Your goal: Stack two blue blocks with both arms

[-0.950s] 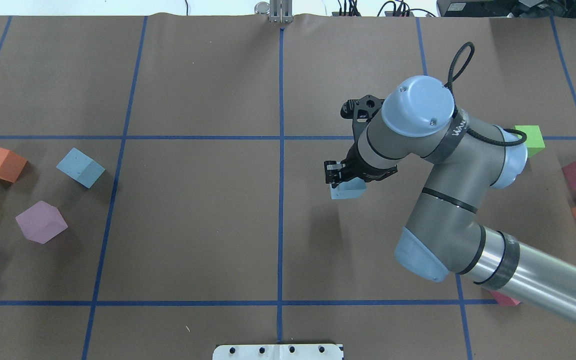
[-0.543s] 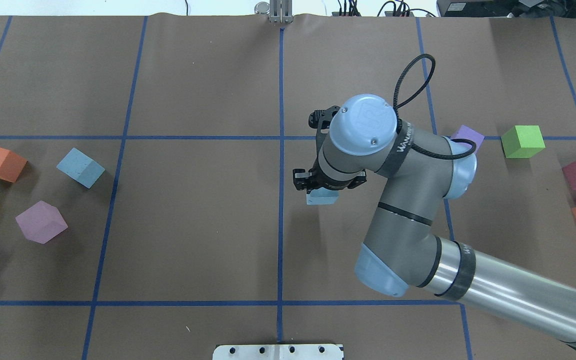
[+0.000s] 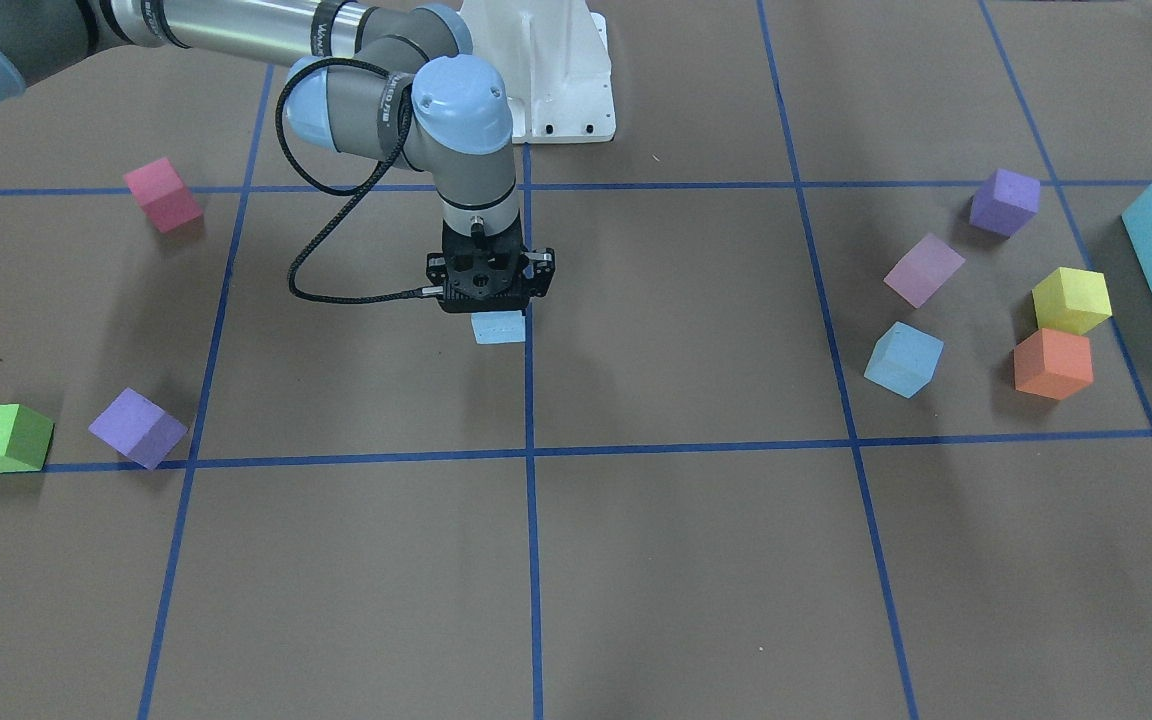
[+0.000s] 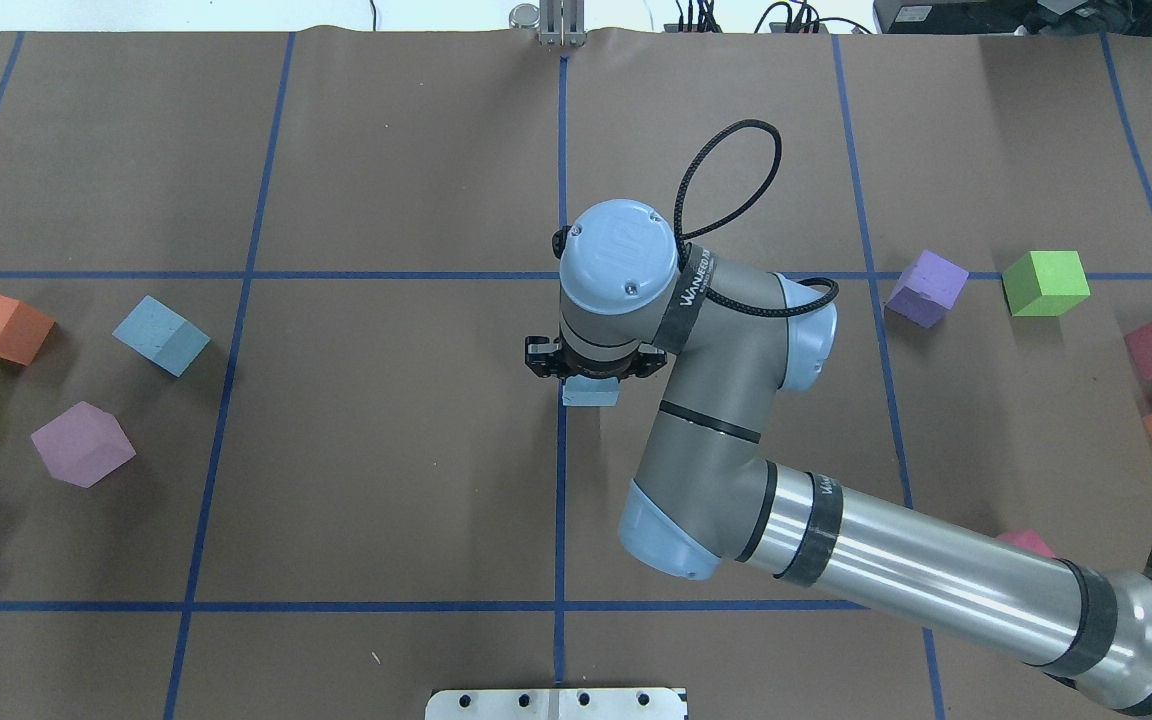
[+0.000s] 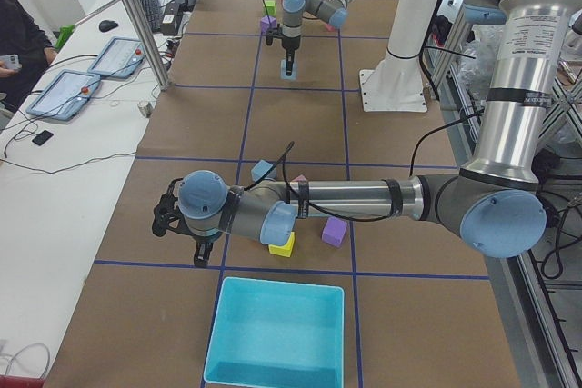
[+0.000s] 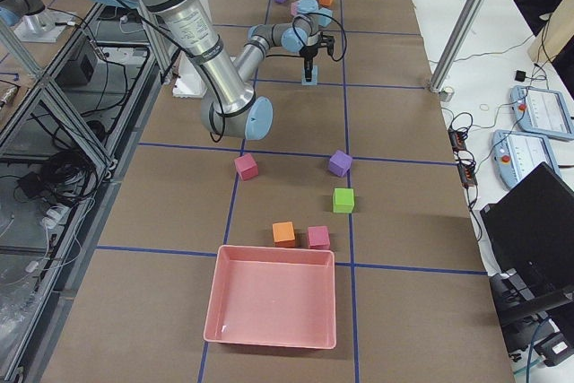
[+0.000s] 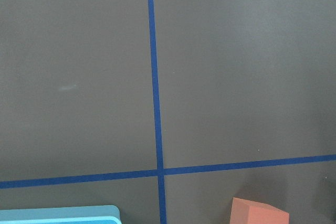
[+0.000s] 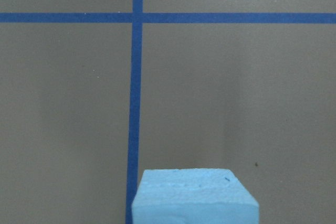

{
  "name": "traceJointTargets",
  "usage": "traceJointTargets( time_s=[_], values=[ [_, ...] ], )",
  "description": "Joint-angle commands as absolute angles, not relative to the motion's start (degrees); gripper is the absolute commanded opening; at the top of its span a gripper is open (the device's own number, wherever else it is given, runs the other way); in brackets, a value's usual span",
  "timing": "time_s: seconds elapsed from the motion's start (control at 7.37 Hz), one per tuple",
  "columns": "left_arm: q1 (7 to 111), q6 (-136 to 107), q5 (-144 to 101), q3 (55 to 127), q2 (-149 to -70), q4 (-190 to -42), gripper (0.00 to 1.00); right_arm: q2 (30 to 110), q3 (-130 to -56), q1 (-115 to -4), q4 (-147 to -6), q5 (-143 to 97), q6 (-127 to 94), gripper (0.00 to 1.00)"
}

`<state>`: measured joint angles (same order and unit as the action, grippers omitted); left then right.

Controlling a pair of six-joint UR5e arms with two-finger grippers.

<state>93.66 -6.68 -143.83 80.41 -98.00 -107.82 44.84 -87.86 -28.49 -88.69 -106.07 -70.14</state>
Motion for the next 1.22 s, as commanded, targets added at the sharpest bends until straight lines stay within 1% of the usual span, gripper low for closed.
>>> traceJointTargets(
  time_s=[0.0, 0.54, 0.68, 0.81, 0.95, 1.09],
  values=[
    [93.7, -6.7, -143.9, 80.4, -98.0, -107.8, 0.98, 43.9, -83.4, -28.0, -84.6, -105.8, -70.3, 0.30],
    [93.7, -6.7, -143.9, 80.4, -98.0, -107.8, 0.98, 43.9, -83.1, -27.2, -83.9, -105.7, -70.5, 0.31],
    [93.7, -6.7, -143.8, 80.3, -98.0, -107.8, 0.98, 43.9, -83.1, -27.2, -83.9, -105.7, -70.5, 0.34],
    [93.7, -6.7, -143.9, 80.3, -98.0, -107.8, 0.98, 43.9, -83.1, -27.3, -83.9, -105.8, -70.4, 0.48],
    [93.7, -6.6, -143.9, 80.4, -98.0, -107.8, 0.98, 43.9, -83.1, -27.2, -83.9, -105.8, -70.4, 0.74],
    [93.7, -6.7, -143.9, 80.4, -98.0, -107.8, 0.98, 43.9, -83.2, -27.3, -83.9, -105.8, -70.4, 0.91]
  ],
)
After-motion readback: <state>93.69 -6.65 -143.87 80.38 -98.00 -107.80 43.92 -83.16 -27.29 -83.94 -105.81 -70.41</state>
